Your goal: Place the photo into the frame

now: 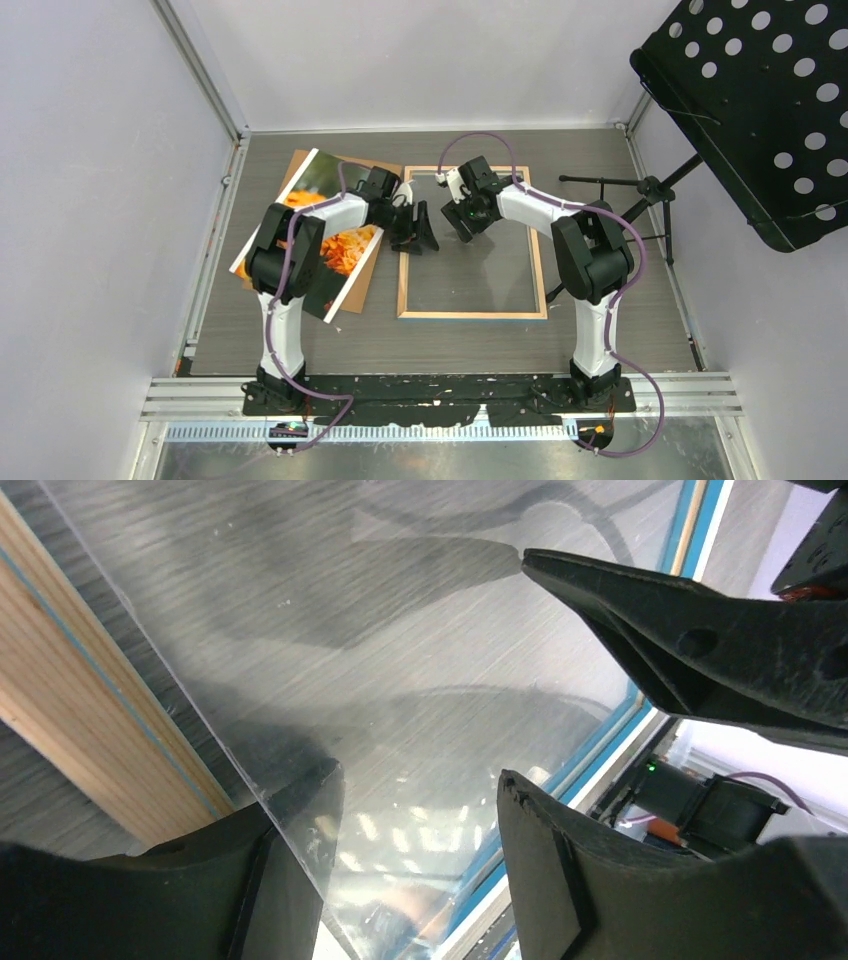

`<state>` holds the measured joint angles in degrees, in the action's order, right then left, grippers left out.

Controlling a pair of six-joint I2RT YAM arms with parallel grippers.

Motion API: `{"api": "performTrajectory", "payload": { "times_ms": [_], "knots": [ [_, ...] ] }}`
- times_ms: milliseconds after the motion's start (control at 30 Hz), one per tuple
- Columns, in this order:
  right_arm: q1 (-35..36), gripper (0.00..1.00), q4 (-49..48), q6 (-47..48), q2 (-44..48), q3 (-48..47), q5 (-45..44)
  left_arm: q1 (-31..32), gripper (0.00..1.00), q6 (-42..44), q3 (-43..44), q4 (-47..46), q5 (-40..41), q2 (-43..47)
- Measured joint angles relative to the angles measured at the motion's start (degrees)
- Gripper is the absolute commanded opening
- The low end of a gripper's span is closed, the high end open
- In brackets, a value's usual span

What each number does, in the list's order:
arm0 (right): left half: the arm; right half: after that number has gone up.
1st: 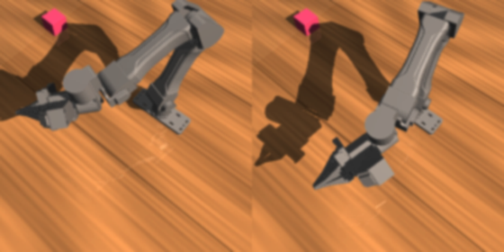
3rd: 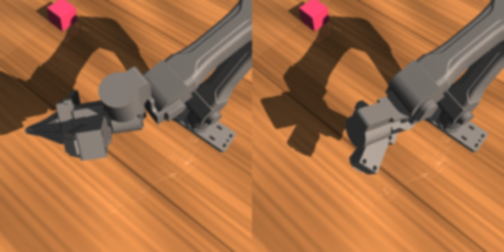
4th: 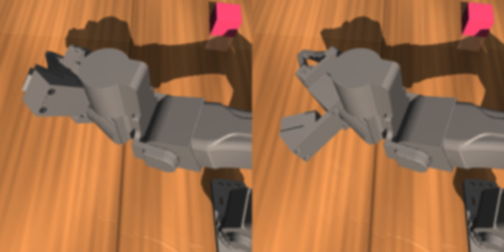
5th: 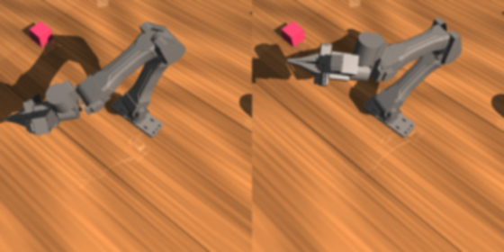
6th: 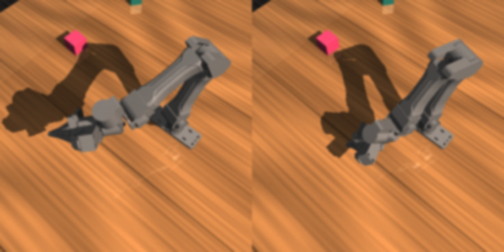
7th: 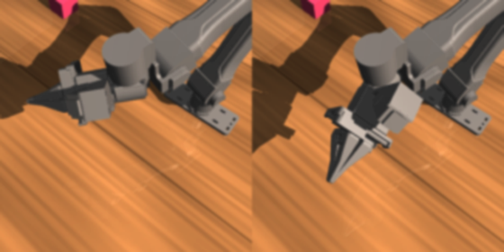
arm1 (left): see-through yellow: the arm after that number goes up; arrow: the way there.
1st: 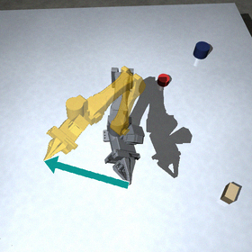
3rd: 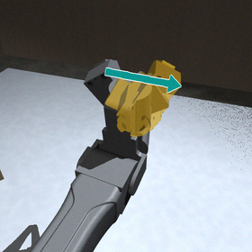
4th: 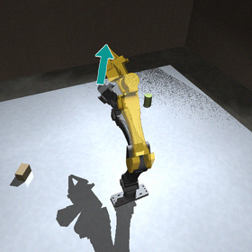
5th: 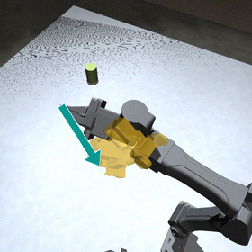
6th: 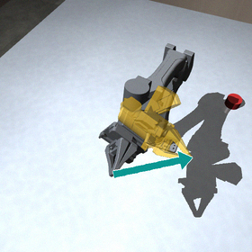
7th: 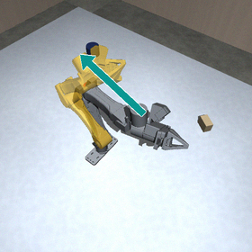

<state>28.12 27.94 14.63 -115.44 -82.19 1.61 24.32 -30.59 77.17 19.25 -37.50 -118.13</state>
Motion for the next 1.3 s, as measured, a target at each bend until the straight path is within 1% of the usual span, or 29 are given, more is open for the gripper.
{"api": "performTrajectory", "payload": {
  "times_ms": [167,333,467,900,1300],
  "knots": [
    [0.0,0.68,0.0,0.0,0.0,0.0,0.0,0.0,0.71,2.6,0.1,4.1,2.7,1.7],
    [0.0,0.68,0.0,0.0,0.0,0.0,0.0,0.0,0.79,4.4,0.3,7.6,5.2,3.5],
    [0.0,0.68,0.0,0.0,0.0,0.0,0.0,0.0,0.83,5.6,0.3,9.2,6.6,4.7],
    [0.0,0.68,0.5,0.0,0.0,0.0,0.0,-0.1,0.90,7.4,0.3,13.1,8.6,7.7],
    [0.0,0.68,0.8,0.0,-0.3,-0.2,0.0,-0.1,0.92,9.3,0.3,15.8,10.1,10.2]
  ]
}}
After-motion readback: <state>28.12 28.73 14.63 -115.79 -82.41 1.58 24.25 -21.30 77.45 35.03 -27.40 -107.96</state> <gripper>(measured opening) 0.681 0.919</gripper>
